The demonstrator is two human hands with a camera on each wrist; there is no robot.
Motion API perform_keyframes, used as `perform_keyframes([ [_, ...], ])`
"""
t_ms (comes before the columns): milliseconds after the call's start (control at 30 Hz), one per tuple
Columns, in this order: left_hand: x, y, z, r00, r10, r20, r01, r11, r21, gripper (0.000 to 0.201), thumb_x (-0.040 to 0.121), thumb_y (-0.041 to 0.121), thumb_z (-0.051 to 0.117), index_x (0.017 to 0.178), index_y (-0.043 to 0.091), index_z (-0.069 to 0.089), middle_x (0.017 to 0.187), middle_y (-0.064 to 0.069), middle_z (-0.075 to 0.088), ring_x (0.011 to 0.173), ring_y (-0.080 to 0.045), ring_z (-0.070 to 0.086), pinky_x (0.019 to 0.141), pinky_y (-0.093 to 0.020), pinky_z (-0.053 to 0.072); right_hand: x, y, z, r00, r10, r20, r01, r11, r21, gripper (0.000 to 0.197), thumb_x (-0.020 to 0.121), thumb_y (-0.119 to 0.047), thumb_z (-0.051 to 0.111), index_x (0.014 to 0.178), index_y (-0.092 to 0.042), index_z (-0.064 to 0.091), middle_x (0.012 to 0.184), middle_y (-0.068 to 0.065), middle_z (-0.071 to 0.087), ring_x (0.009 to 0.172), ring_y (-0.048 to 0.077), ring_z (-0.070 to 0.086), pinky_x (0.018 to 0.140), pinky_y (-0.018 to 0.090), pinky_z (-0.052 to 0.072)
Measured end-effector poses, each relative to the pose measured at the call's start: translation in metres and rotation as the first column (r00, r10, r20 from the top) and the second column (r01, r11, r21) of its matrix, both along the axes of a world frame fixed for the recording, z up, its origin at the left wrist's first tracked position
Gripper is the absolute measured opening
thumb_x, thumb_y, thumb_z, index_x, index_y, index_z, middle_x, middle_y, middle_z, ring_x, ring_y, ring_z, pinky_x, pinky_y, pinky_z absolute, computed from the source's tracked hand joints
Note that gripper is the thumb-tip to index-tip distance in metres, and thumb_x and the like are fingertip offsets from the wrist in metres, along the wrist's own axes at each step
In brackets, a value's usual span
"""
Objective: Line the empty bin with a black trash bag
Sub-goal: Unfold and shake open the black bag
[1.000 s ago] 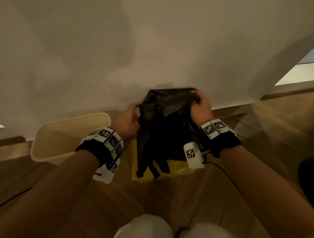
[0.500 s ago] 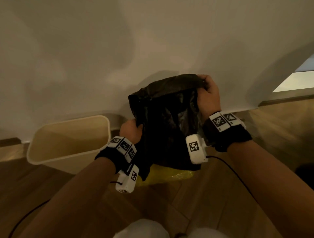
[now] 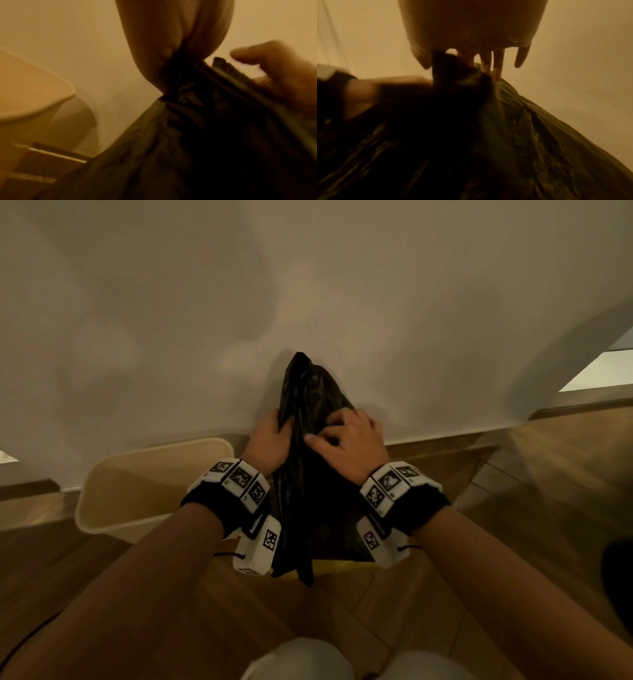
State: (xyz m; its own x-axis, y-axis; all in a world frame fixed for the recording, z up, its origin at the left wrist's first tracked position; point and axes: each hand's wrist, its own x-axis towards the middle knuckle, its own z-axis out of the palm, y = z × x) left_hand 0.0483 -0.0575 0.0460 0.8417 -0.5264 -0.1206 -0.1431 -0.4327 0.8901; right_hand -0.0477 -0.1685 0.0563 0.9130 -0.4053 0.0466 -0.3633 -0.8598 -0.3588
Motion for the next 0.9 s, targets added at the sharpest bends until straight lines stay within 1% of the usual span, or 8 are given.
perform_keyframes([
  [100, -0.002, 0.004, 0.001, 1.0, -0.009, -0.005, 0.009, 1.0, -0.003, 0.039, 0.097, 0.034, 0.039, 0.122, 0.005, 0.05, 0.124, -0.014, 0.06, 0.114, -0.027, 0.057, 0.086, -0.027, 0.041, 0.005, 0.009, -0.001, 0.976, -0.046, -0.214, 0.015, 0.989, -0.147, 0.075, 0.071, -0.079, 0.039, 0.113, -0.023, 0.067, 0.125, 0.003, 0.049, 0.122, 0.025, 0.038, 0.101, 0.044, 0.029],
  [233, 0.002, 0.014, 0.003, 0.998, 0.025, 0.057, -0.027, 0.999, 0.038, 0.043, 0.098, 0.038, 0.036, 0.114, 0.002, 0.054, 0.117, -0.017, 0.063, 0.109, -0.029, 0.058, 0.082, -0.026, 0.039, 0.002, -0.001, 0.0, 0.964, -0.169, -0.206, 0.141, 0.979, -0.145, 0.062, 0.075, -0.064, 0.054, 0.116, -0.018, 0.063, 0.127, 0.007, 0.046, 0.123, 0.029, 0.039, 0.101, 0.046, 0.034],
  [333, 0.005, 0.017, 0.007, 0.997, 0.056, 0.051, -0.059, 0.997, 0.053, 0.045, 0.1, 0.036, 0.031, 0.12, 0.002, 0.051, 0.125, -0.019, 0.059, 0.116, -0.031, 0.055, 0.088, -0.028, 0.04, -0.001, -0.005, 0.007, 0.984, -0.168, -0.063, 0.171, 0.984, 0.048, 0.064, 0.075, -0.058, 0.059, 0.125, -0.02, 0.053, 0.107, 0.005, 0.051, 0.106, 0.028, 0.055, 0.085, 0.034, 0.045],
  [400, 0.001, 0.011, 0.009, 1.0, 0.023, -0.007, -0.022, 1.0, 0.016, 0.043, 0.1, 0.034, 0.032, 0.125, 0.004, 0.049, 0.129, -0.016, 0.057, 0.118, -0.029, 0.054, 0.093, -0.029, 0.04, 0.0, 0.003, 0.012, 0.991, -0.121, 0.064, 0.104, 0.97, 0.219, 0.07, 0.078, -0.051, 0.062, 0.137, -0.02, 0.042, 0.089, 0.001, 0.057, 0.091, 0.022, 0.062, 0.071, 0.024, 0.041],
  [500, -0.007, 0.003, 0.012, 0.999, -0.021, -0.031, 0.021, 1.0, -0.017, 0.039, 0.1, 0.03, 0.034, 0.125, 0.005, 0.05, 0.127, -0.015, 0.058, 0.115, -0.026, 0.056, 0.086, -0.024, 0.038, 0.007, 0.014, 0.016, 0.988, -0.127, 0.086, 0.092, 0.939, 0.332, 0.088, 0.081, -0.042, 0.065, 0.149, -0.015, 0.017, 0.098, 0.005, 0.069, 0.092, 0.02, 0.065, 0.07, 0.019, 0.039],
  [600, -0.008, 0.003, 0.015, 1.0, -0.024, -0.001, 0.024, 1.0, -0.002, 0.037, 0.1, 0.029, 0.035, 0.119, 0.002, 0.051, 0.119, -0.015, 0.06, 0.1, -0.019, 0.055, 0.075, -0.019, 0.034, 0.008, 0.011, 0.017, 0.984, -0.161, 0.078, 0.122, 0.922, 0.369, 0.095, 0.078, -0.027, 0.071, 0.15, -0.014, 0.01, 0.094, 0.008, 0.068, 0.091, 0.022, 0.065, 0.072, 0.021, 0.043],
  [733, -0.003, 0.01, 0.01, 0.994, 0.002, 0.105, -0.011, 0.996, 0.093, 0.027, 0.098, 0.031, 0.039, 0.101, 0.006, 0.047, 0.096, -0.013, 0.055, 0.098, -0.026, 0.057, 0.068, -0.02, 0.03, 0.004, 0.003, 0.016, 0.978, -0.176, 0.115, 0.116, 0.907, 0.404, 0.088, 0.078, -0.004, 0.066, 0.149, -0.015, 0.016, 0.085, 0.004, 0.061, 0.08, 0.018, 0.057, 0.077, 0.025, 0.048],
  [900, 0.005, 0.027, 0.004, 0.974, 0.022, 0.227, -0.068, 0.978, 0.196, 0.032, 0.096, 0.023, 0.046, 0.116, -0.003, 0.045, 0.111, -0.027, 0.063, 0.103, -0.039, 0.059, 0.072, -0.032, 0.04, -0.011, -0.022, 0.022, 0.913, -0.315, 0.259, 0.225, 0.918, 0.326, 0.048, 0.085, 0.006, 0.046, 0.13, -0.011, 0.044, 0.101, 0.017, 0.066, 0.094, 0.03, 0.062, 0.075, 0.029, 0.044],
])
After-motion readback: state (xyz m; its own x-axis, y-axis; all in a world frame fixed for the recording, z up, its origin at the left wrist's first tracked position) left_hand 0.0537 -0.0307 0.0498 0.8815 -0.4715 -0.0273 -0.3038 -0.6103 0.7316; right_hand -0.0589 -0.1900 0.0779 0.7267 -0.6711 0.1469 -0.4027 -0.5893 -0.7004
